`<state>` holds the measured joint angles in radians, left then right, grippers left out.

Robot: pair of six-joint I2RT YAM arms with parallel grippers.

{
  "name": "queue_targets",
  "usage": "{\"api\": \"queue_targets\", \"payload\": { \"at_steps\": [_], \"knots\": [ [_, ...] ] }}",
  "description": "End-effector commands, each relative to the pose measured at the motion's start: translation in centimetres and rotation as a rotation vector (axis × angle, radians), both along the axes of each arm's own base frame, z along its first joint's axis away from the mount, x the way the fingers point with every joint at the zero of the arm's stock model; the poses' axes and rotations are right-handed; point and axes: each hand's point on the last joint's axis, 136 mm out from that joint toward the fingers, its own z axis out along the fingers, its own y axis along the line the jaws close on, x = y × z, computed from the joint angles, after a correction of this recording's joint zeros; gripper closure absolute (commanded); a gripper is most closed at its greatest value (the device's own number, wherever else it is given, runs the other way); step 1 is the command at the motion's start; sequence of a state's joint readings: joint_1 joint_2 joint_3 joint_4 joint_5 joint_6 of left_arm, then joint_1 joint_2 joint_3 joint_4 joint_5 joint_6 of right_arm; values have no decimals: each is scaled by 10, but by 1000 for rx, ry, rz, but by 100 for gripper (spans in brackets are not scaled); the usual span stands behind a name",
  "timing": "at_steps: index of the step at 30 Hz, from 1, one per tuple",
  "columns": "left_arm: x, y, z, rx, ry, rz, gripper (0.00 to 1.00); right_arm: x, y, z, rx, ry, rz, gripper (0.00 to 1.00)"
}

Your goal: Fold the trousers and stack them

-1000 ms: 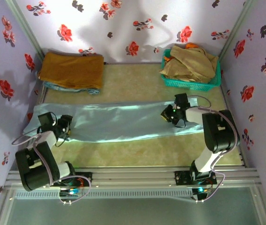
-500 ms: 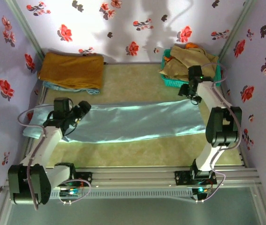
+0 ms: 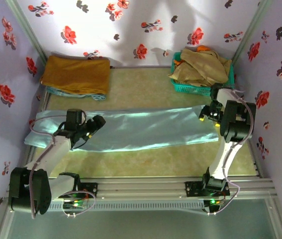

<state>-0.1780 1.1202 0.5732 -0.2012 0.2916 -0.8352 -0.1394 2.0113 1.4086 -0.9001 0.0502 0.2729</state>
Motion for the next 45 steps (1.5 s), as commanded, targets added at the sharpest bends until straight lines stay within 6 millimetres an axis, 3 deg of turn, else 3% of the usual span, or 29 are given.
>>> {"api": "queue_targets", "payload": {
  "at_steps": [1,4,13,17,22,27,29,32,37,45],
  "knots": [
    [2,-7,10,-43,-61,-16,14,-19,11,-27,77,136,21,33],
    [3,-7,14,-55,-80,-10,14,-15,11,-27,107,126,12,39],
    [1,-6,21,-41,-94,-27,14,-17,8,-24,148,113,-41,99],
    [-1,-6,20,-28,-93,-38,14,-11,0,2,110,1,-100,100],
    [-3,-5,19,-14,-84,-51,14,-20,-37,69,-114,-96,-163,100],
    [-2,-6,23,-8,-92,-59,14,-22,-36,119,-130,-217,-187,100],
    [-3,-6,22,-4,-89,-62,14,-18,-18,133,-87,-271,-162,100],
    [-4,-4,18,7,-76,-62,14,-18,25,155,-41,-325,-60,100],
    [-4,-3,17,20,-67,-67,14,-28,123,178,69,-385,141,100],
    [0,4,13,74,-52,-58,14,-58,273,178,290,-407,312,100]
  ]
}}
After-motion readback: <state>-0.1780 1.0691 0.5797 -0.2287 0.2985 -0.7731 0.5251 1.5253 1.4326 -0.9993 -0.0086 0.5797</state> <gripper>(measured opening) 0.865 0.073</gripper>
